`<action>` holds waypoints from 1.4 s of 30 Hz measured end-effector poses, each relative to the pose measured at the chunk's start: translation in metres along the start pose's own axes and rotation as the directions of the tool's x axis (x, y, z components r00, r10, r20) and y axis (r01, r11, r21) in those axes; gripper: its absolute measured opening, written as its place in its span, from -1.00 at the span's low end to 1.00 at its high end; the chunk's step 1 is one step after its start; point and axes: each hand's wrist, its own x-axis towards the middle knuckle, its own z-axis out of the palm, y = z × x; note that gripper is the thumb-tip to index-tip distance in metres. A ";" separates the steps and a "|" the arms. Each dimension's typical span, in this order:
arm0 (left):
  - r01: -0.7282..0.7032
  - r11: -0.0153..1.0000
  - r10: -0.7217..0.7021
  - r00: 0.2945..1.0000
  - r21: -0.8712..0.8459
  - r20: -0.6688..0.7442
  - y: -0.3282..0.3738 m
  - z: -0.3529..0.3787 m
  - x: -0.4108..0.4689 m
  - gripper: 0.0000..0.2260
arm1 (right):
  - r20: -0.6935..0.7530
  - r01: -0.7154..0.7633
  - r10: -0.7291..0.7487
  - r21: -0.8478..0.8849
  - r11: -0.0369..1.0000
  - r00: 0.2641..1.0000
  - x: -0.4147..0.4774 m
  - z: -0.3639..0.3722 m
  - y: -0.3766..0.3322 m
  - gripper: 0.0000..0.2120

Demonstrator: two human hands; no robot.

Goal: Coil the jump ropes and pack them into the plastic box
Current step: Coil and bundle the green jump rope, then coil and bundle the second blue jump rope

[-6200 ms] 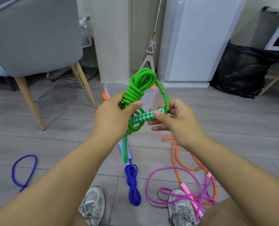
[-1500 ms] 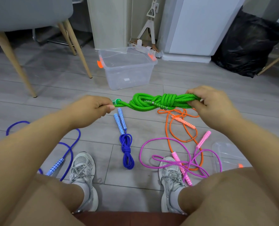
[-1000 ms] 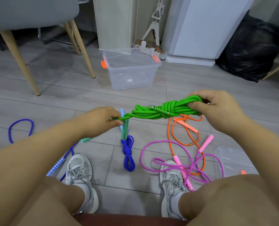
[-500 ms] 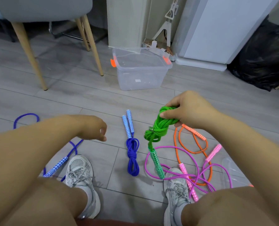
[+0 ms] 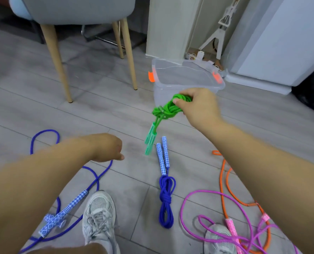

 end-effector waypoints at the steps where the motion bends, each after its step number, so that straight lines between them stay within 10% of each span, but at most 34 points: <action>1: 0.014 1.000 -0.014 1.000 -0.005 0.010 -0.005 0.002 0.005 -0.65 | -0.032 0.040 -0.040 0.002 0.999 0.999 0.007 0.009 0.000 -0.87; 7: 0.063 0.997 -0.061 0.997 -0.052 0.052 -0.029 0.025 0.044 -0.64 | -0.037 0.178 -0.182 -0.093 0.980 0.983 0.016 0.084 0.034 -0.81; 16: 0.094 0.990 -0.078 0.986 -0.107 0.148 -0.050 0.079 0.081 -0.69 | 0.345 0.424 -0.324 -0.274 0.863 0.881 -0.078 0.190 0.105 -0.82; 28: 0.093 0.993 -0.074 0.973 -0.077 0.220 -0.050 0.128 0.082 -0.73 | 0.848 0.410 0.131 -0.377 0.831 0.514 -0.170 0.222 0.119 -0.73; 42: 0.377 0.919 -0.342 0.908 -0.115 0.240 -0.110 0.218 0.070 -0.55 | 0.893 0.422 0.106 -0.308 0.853 0.438 -0.094 0.219 0.101 -0.69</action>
